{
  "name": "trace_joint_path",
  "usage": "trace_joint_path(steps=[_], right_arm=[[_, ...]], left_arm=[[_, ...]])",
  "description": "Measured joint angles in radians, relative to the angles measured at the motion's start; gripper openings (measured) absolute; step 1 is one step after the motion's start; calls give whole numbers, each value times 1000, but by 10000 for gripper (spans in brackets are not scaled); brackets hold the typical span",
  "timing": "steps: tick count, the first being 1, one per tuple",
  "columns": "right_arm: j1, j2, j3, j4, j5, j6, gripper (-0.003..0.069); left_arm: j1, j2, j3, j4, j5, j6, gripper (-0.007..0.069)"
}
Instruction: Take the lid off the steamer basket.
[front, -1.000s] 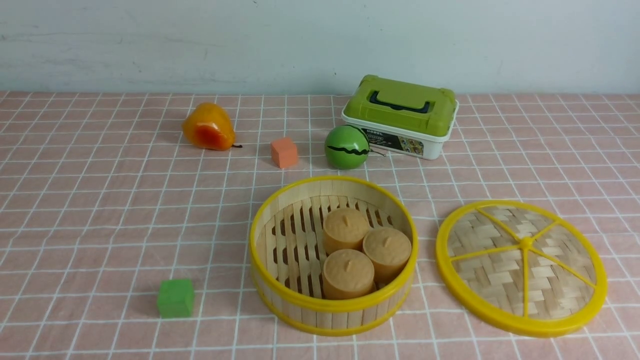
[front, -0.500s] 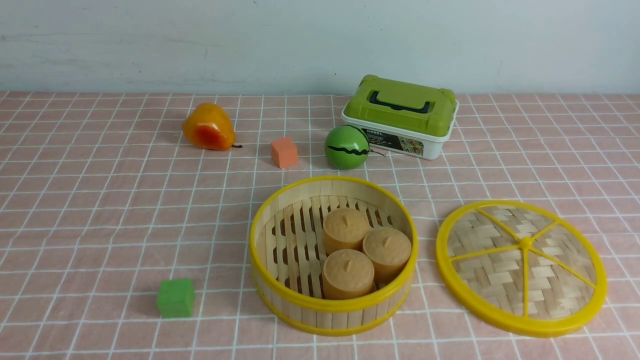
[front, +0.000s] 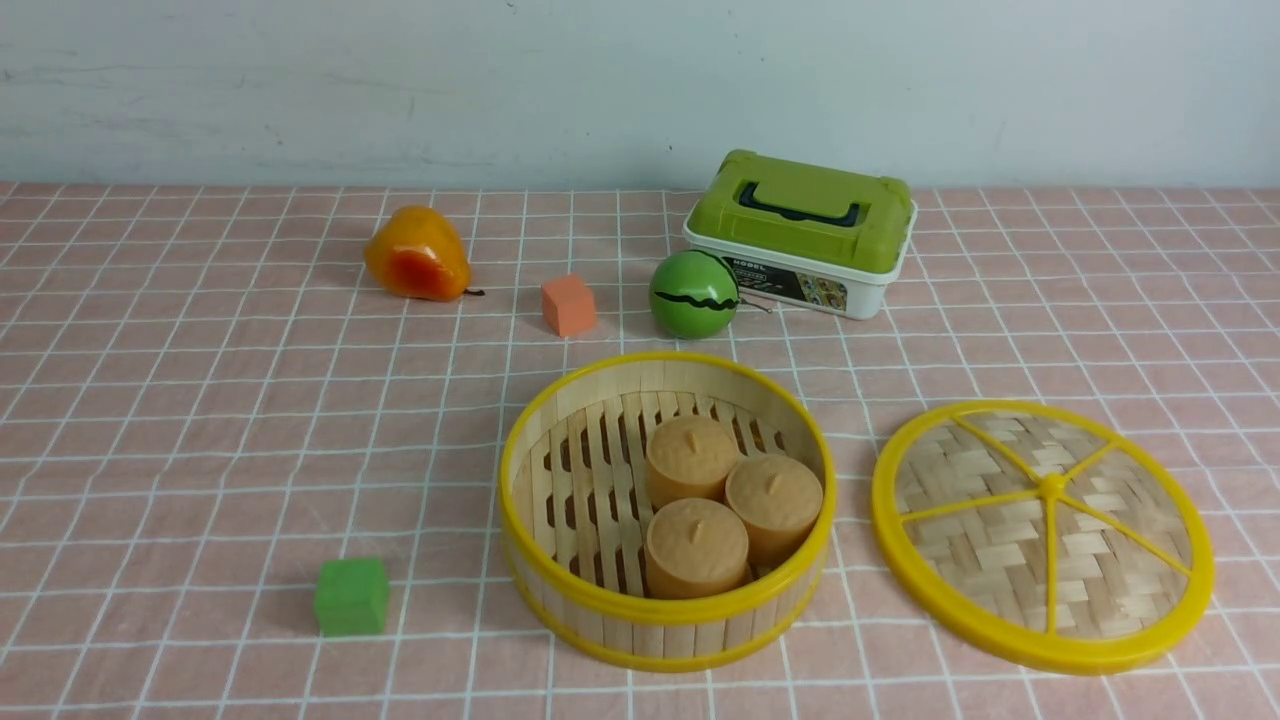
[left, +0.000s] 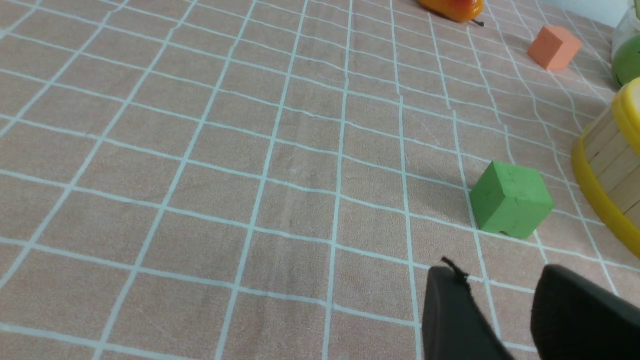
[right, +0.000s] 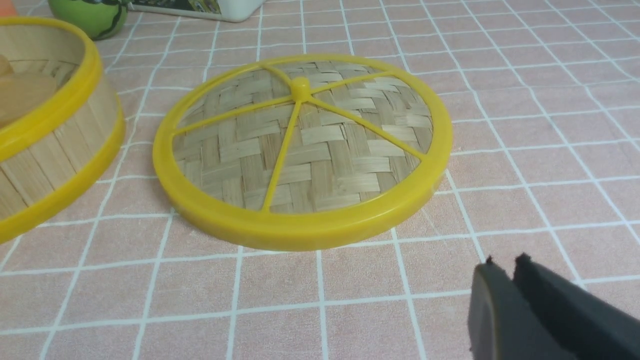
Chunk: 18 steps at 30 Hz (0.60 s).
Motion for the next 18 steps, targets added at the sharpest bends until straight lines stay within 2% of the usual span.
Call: trace_joint_path(steps=[18], right_arm=[[0,0,0,0,0,0,45]], left_arm=[[0,0,0,0,0,0,239]])
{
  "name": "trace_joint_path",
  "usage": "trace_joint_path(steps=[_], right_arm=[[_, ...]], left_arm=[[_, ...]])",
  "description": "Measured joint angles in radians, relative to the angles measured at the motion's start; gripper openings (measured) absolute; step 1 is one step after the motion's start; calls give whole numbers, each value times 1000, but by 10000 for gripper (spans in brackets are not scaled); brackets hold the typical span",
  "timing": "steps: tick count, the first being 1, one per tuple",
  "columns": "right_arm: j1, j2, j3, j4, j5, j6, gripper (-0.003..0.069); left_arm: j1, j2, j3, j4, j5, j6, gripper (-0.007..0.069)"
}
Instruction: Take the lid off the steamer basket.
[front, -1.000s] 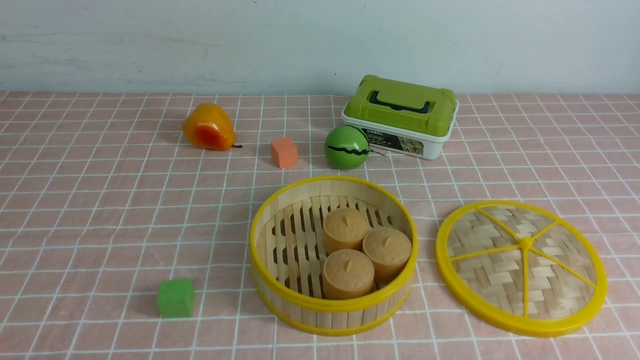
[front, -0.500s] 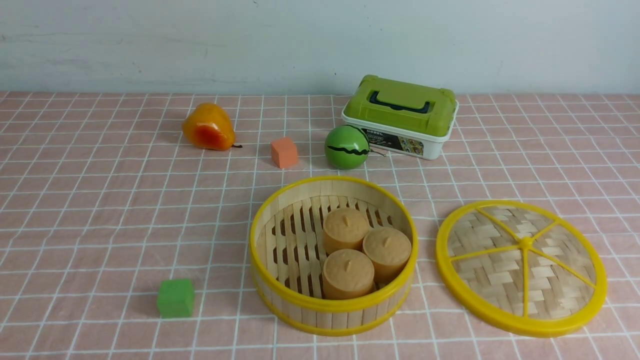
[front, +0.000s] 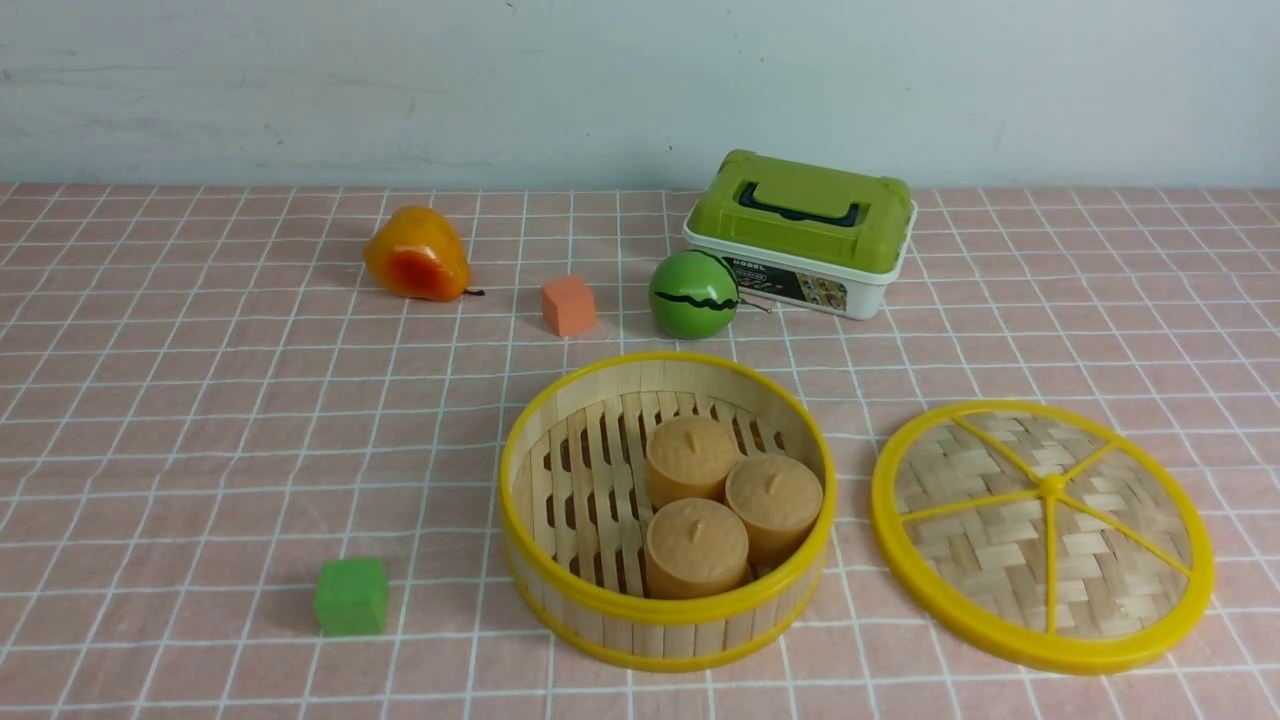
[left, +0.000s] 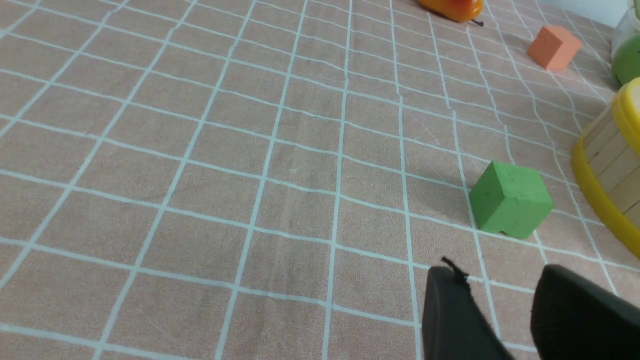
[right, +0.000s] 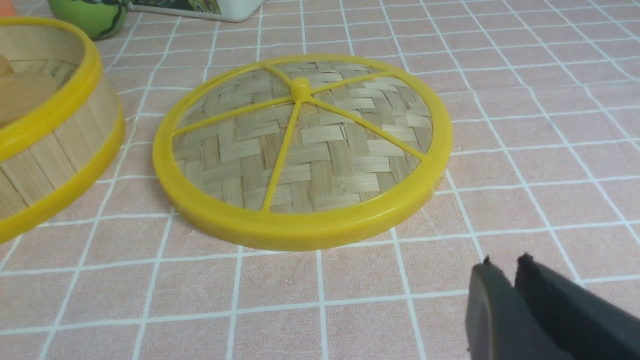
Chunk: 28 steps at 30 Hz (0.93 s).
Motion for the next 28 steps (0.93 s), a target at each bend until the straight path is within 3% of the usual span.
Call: trace_joint_path(steps=[28], right_arm=[[0,0,0,0,0,0,84]], left_arm=[[0,0,0,0,0,0,239]])
